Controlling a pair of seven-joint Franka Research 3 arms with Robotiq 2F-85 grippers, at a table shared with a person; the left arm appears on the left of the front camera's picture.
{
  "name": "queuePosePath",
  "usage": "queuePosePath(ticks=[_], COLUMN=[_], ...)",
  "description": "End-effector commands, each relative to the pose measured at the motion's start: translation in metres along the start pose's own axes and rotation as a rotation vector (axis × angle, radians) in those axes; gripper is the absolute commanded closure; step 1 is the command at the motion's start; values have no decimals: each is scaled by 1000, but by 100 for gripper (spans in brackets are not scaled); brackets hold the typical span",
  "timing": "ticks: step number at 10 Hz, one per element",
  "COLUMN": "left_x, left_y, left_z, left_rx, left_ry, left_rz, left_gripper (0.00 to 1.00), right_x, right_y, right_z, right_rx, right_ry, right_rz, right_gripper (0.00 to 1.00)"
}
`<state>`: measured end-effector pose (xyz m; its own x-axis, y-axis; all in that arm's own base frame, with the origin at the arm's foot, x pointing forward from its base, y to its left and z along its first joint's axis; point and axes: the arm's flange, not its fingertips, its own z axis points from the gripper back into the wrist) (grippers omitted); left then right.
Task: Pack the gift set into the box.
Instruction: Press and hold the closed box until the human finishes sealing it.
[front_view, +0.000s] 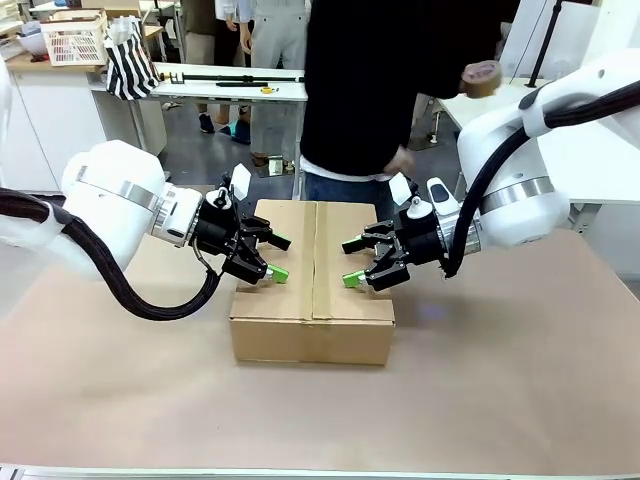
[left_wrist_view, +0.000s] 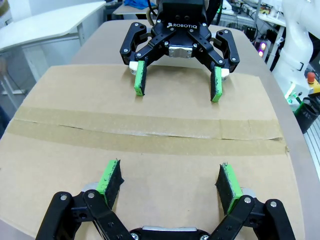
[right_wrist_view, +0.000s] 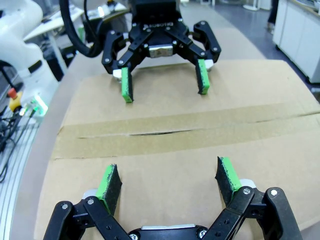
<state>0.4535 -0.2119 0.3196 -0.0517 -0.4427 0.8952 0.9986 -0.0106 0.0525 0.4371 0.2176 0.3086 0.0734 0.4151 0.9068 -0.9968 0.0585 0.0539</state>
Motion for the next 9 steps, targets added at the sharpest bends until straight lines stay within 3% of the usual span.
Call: queuePosePath(ticks=[1, 9], left_x=[-2, -2], left_y=[-1, -1], left_z=[-2, -2], left_rx=[0, 0], left_ry=[7, 7], left_rz=[-4, -4], left_gripper=[0, 0], right_x=[-2, -2], right_y=[1, 1], right_z=[-2, -2], right_rx=[2, 2], right_ry=[8, 8], right_rz=[0, 0], right_gripper=[0, 0])
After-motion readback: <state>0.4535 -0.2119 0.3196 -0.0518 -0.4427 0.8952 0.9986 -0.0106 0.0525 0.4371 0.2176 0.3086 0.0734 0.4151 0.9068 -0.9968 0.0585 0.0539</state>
